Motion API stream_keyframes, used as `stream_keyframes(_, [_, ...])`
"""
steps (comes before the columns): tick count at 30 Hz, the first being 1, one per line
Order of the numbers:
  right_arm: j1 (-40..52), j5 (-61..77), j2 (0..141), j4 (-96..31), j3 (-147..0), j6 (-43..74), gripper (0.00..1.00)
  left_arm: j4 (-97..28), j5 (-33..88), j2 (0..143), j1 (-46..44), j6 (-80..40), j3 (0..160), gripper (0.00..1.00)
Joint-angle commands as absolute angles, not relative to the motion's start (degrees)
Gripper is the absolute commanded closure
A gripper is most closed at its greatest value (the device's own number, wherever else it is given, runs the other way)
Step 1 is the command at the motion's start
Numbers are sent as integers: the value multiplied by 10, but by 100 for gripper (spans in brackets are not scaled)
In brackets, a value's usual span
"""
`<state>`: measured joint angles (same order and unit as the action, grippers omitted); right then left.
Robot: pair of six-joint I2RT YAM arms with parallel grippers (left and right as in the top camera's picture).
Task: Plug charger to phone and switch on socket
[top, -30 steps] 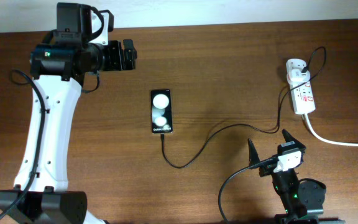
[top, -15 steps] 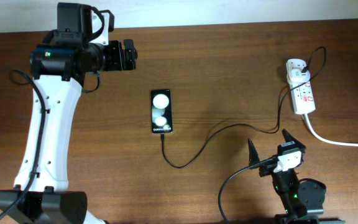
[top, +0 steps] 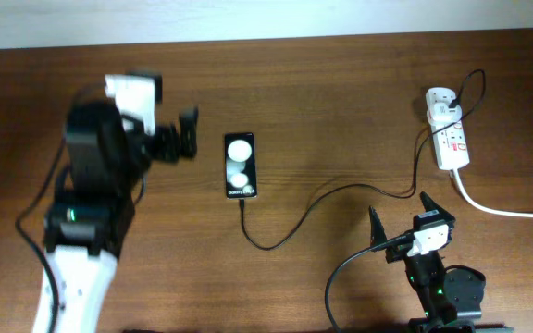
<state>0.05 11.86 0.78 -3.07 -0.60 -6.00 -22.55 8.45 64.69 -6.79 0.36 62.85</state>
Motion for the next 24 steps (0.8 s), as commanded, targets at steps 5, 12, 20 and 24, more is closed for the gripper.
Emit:
stream_keyframes(5, [4, 122, 2, -35, -3, -56, 1, 4, 96, 419, -70, 76, 307, 1])
stream_keyframes(12, [4, 122, 2, -35, -3, -56, 1, 57, 93, 235, -69, 138, 127, 1])
stream_keyframes(20, [4, 122, 2, -35, -3, -56, 1, 69, 94, 82, -32, 138, 9, 1])
stream_keyframes(24, [4, 122, 2, -35, -3, -56, 1, 14, 88, 43, -32, 138, 5, 1])
